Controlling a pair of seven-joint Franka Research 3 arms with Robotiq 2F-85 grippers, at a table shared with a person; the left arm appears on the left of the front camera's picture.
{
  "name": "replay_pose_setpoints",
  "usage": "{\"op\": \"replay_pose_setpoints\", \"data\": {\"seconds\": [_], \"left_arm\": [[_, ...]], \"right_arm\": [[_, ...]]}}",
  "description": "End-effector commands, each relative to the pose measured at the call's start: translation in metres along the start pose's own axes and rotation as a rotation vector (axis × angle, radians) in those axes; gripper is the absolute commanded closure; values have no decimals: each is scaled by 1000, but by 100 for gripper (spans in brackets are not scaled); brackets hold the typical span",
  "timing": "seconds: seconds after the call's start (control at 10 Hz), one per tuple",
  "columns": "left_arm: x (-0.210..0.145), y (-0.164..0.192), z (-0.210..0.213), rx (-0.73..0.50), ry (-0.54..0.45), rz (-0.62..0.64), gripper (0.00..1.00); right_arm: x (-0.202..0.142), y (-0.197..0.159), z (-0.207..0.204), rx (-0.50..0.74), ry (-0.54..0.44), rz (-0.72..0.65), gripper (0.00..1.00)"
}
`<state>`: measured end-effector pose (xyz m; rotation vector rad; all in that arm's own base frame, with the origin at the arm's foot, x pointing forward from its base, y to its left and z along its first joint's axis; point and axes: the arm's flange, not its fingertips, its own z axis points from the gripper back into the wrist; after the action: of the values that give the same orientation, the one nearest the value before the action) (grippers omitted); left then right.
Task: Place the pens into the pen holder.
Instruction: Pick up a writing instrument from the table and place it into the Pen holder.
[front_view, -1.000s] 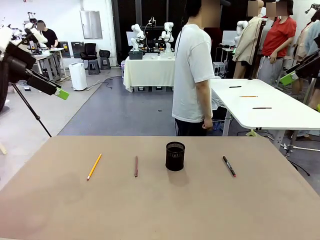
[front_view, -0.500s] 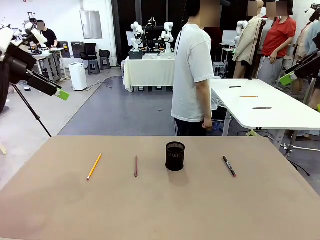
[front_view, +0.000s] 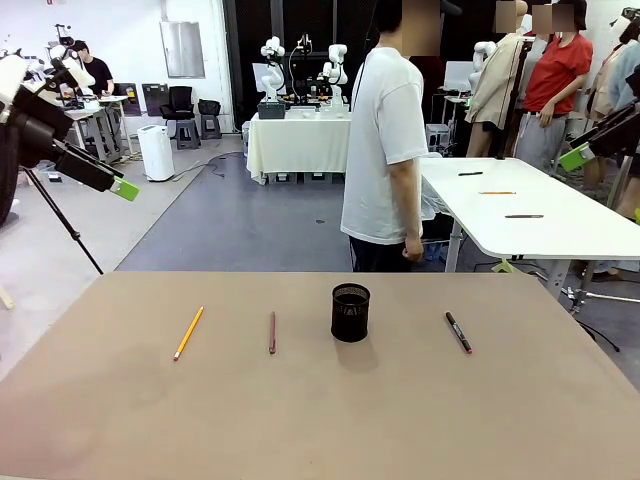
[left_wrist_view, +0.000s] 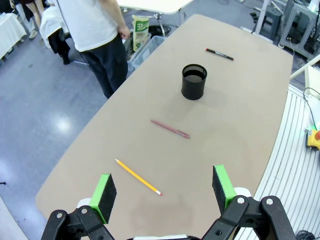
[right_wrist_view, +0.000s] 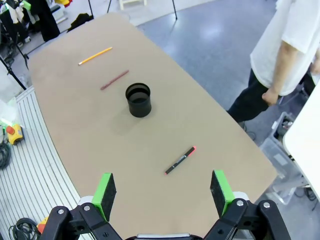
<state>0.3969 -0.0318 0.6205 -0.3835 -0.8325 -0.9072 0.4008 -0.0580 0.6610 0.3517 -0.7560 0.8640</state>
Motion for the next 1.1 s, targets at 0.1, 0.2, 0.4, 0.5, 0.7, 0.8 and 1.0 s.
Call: {"op": "replay_pose_setpoints", "data": {"seconds": [0.1, 0.2, 0.4, 0.5, 0.7, 0.8, 1.0], "left_arm": [[0, 0, 0, 0, 0, -3, 0], [0, 0, 0, 0, 0, -3, 0], [0, 0, 0, 0, 0, -3, 0], [0, 0, 0, 0, 0, -3, 0], [0, 0, 0, 0, 0, -3, 0], [0, 0, 0, 0, 0, -3, 0], [0, 0, 0, 0, 0, -3, 0]], "right_arm": [[1, 0, 1, 1, -7, 2, 0], [1, 0, 1, 1, -7, 2, 0], [1, 0, 1, 1, -7, 2, 0], [1, 0, 1, 1, -7, 2, 0], [1, 0, 1, 1, -7, 2, 0], [1, 0, 1, 1, -7, 2, 0], [11, -3, -28, -117, 24, -140, 0]]}}
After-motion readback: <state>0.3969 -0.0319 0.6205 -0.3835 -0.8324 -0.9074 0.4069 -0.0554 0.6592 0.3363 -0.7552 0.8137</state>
